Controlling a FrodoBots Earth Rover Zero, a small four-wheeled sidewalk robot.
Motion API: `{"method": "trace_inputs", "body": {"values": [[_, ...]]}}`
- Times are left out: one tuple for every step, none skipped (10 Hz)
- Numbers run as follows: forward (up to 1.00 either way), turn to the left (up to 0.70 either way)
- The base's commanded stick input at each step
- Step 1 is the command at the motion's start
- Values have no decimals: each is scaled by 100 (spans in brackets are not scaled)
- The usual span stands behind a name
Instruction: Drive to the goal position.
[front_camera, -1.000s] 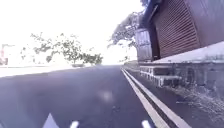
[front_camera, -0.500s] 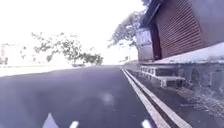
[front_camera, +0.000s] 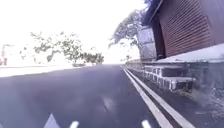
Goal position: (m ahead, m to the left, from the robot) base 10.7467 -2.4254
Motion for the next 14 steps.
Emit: {"method": "trace_inputs", "body": {"values": [[70,0],[70,0],[70,0],[70,0],[70,0],[70,0],[70,0],[70,0],[70,0],[70,0],[70,0],[70,0],[70,0],[70,0]]}}
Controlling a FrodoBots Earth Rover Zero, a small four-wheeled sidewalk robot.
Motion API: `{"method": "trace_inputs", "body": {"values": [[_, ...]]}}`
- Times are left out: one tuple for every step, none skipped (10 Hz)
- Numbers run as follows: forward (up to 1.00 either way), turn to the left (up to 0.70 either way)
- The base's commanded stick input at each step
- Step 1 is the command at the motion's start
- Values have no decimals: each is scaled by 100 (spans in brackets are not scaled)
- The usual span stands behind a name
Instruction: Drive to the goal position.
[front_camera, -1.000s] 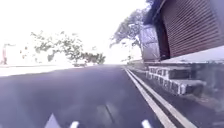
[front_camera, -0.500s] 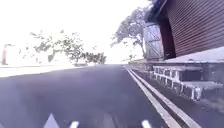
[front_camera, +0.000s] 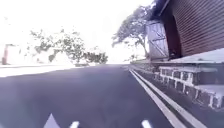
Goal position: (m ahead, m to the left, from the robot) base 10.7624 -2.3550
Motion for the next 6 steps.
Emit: {"method": "trace_inputs", "body": {"values": [[70,0],[70,0],[70,0],[70,0],[70,0],[70,0]]}}
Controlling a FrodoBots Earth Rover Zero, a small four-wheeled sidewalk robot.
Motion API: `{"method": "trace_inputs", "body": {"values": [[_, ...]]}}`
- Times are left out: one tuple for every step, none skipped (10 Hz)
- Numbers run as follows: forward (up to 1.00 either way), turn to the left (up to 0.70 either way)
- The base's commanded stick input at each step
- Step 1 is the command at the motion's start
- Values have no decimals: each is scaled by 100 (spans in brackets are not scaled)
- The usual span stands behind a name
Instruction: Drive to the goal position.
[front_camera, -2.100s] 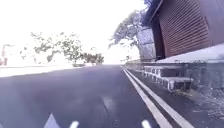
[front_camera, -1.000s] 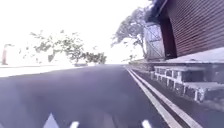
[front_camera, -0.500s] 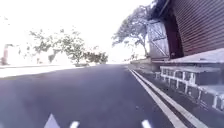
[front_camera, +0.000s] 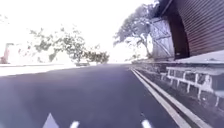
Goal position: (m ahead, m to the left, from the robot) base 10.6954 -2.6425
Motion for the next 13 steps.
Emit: {"method": "trace_inputs", "body": {"values": [[70,0],[70,0],[70,0],[70,0],[70,0],[70,0],[70,0],[70,0],[70,0],[70,0],[70,0],[70,0],[70,0]]}}
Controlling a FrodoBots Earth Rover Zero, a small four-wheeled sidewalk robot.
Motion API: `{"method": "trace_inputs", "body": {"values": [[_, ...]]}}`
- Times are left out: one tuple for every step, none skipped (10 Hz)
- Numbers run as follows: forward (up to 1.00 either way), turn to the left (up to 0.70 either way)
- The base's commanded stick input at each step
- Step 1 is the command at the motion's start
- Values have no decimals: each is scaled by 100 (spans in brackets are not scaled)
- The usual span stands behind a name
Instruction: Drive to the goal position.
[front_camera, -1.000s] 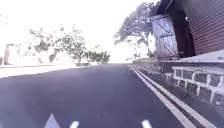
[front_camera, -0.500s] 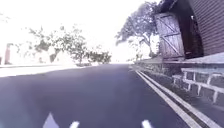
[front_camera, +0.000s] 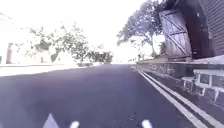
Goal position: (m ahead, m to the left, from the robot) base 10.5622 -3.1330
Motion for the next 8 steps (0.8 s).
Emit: {"method": "trace_inputs", "body": {"values": [[70,0],[70,0],[70,0],[70,0],[70,0],[70,0],[70,0],[70,0]]}}
